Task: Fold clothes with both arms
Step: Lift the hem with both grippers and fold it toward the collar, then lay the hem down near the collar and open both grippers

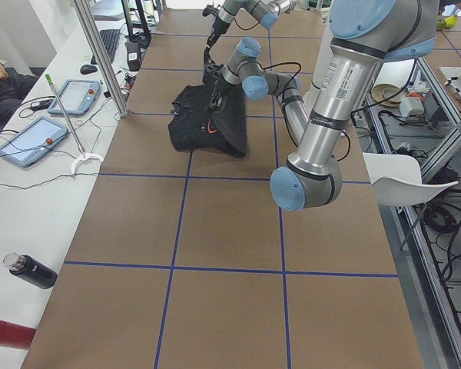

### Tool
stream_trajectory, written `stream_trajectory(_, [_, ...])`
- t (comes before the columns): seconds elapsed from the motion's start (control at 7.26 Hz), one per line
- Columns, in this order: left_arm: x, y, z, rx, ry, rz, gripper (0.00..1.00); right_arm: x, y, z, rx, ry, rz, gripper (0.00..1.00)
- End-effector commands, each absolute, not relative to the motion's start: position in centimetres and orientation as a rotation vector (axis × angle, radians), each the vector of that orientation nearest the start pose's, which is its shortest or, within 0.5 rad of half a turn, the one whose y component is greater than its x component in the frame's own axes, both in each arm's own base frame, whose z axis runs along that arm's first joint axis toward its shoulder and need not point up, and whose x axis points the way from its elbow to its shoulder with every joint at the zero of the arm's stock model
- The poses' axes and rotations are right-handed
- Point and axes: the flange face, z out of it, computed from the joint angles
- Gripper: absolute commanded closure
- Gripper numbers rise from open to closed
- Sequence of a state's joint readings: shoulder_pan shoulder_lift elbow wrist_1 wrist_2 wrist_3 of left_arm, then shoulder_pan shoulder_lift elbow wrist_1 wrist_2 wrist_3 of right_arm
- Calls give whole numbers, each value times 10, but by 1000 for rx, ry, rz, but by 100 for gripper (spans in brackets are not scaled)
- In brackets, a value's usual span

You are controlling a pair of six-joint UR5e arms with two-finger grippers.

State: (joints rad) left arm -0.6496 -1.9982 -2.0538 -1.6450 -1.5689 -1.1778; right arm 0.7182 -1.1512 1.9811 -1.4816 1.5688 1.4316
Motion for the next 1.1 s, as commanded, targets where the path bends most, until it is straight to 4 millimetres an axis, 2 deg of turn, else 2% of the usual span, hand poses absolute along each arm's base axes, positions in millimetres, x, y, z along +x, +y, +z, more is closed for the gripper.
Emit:
stream_trajectory(0.0, [391,-501,252,507,820,-270,100,-366,-521,241,392,-810,561,100])
stream_trajectory(0.14, [406,-528,263,534,798,-249,100,-368,-532,249,391,-782,559,100])
stream_trajectory(0.28, [398,-550,273,581,765,-214,100,-368,-540,260,389,-755,557,100])
stream_trajectory(0.41, [404,-567,290,588,740,-195,100,-373,-545,269,378,-735,558,100])
stream_trajectory(0.55, [423,-584,296,583,716,-175,100,-380,-551,280,368,-717,559,100])
stream_trajectory(0.69, [434,-595,304,572,687,-156,100,-390,-558,294,364,-709,558,100])
stream_trajectory(0.96, [437,-596,314,579,667,-115,100,-406,-571,324,361,-704,552,100])
